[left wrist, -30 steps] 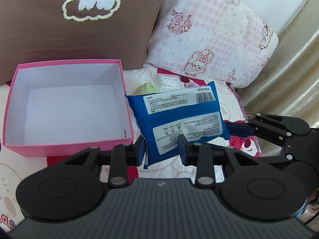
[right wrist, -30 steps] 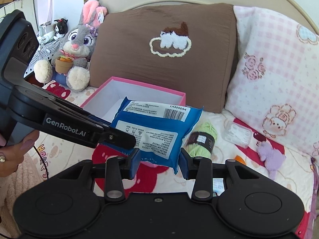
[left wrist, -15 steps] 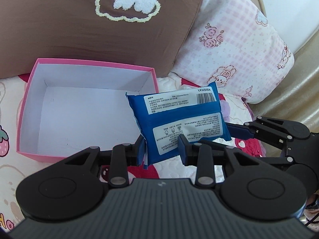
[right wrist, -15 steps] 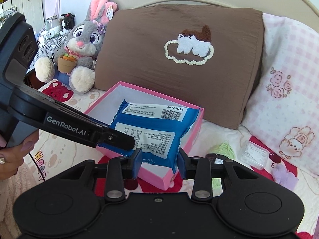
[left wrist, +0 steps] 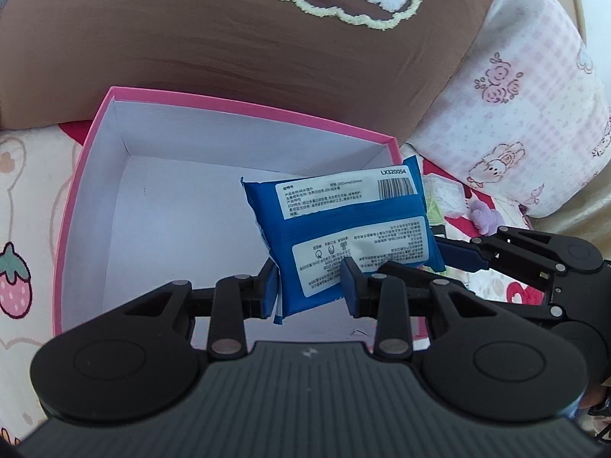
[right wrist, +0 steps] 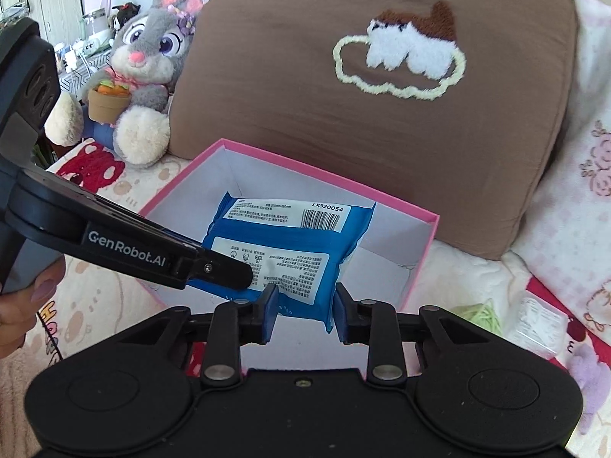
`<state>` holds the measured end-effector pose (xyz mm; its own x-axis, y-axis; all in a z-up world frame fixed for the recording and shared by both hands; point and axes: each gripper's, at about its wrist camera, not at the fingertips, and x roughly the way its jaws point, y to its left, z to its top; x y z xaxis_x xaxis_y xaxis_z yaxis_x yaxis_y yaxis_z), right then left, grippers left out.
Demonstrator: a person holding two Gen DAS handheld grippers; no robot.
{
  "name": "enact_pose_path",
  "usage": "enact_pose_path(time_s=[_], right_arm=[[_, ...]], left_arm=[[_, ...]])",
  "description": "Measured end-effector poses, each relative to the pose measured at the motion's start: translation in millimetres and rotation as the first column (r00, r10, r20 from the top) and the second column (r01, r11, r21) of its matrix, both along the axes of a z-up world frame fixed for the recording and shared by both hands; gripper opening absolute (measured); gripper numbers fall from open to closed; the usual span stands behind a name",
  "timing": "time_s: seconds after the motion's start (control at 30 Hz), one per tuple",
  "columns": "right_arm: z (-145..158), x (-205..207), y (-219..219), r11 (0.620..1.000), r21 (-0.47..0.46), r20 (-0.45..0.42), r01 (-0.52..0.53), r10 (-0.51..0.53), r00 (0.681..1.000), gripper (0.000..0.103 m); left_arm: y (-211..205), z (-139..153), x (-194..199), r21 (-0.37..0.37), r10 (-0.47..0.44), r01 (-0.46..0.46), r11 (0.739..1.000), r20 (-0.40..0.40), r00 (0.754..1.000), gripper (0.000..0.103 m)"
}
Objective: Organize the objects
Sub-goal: 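Lower the wet-wipes pack into the pink box and open the left tool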
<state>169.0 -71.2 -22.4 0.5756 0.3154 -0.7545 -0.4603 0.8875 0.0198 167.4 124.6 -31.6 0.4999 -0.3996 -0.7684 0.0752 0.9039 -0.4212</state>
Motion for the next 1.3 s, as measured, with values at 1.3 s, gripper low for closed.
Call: enact_pose_path(time_s=[1.3], right_arm=[[-91.3,82.4,47.8,0.924,-0.381,-0.143,-0.018,-0.04,0.989,0.032]], left_arm=[[-19.1,-94.2,94.5,0.049,0.062,-0.054,0.997,-0.173,0.983,0.031]])
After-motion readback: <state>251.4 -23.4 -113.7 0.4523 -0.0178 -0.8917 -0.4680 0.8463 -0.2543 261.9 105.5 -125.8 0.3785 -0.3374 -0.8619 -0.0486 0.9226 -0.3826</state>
